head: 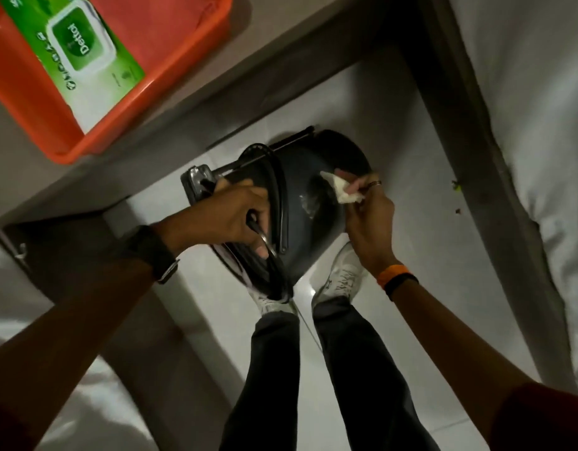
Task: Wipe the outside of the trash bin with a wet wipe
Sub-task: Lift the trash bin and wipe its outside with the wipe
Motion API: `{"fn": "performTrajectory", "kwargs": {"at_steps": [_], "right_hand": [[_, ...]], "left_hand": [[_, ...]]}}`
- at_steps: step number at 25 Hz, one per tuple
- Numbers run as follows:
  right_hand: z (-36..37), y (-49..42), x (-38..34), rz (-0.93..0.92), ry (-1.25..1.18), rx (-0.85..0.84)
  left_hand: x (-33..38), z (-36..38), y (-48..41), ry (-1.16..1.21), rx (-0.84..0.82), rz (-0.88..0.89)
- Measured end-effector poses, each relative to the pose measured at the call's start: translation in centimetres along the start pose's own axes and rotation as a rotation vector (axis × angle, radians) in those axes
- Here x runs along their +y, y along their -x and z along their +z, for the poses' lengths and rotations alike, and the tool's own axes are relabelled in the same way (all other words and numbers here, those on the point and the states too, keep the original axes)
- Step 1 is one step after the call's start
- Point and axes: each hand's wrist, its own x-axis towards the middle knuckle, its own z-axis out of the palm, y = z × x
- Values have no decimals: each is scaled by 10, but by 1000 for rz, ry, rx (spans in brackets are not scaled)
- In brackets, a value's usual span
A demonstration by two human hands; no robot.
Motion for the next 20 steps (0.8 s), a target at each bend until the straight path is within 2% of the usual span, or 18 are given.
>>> {"fn": "performTrajectory", "kwargs": {"at_steps": [2,5,7,10,12,14,16,18,19,20], "right_hand": [[5,15,-2,-80,134,-177],[5,27,1,-192,215,-395],[6,35,0,-251,227,-403],[22,20,2,-273,400,-375],[31,-8,5,-241,574,-360],[40,-20,3,-173,600,-326],[48,-3,-2,-366,502,-371],[49,22,4,-664,494,-556],[44,17,11,-744,546,-601],[38,3,20,-717,597,-571]], "left_hand": [[-5,4,3,126,-3,6],[-13,2,-10,233,106,59],[-22,1,-15,268,111,66],[-28,6,-20,260,70,99],[-31,7,-23,253,68,130],[-36,5,-23,281,81,146],[-43,2,-22,311,87,151],[-51,1,-19,320,70,136],[-54,2,-17,318,65,118],[-56,4,-14,315,56,105]]}}
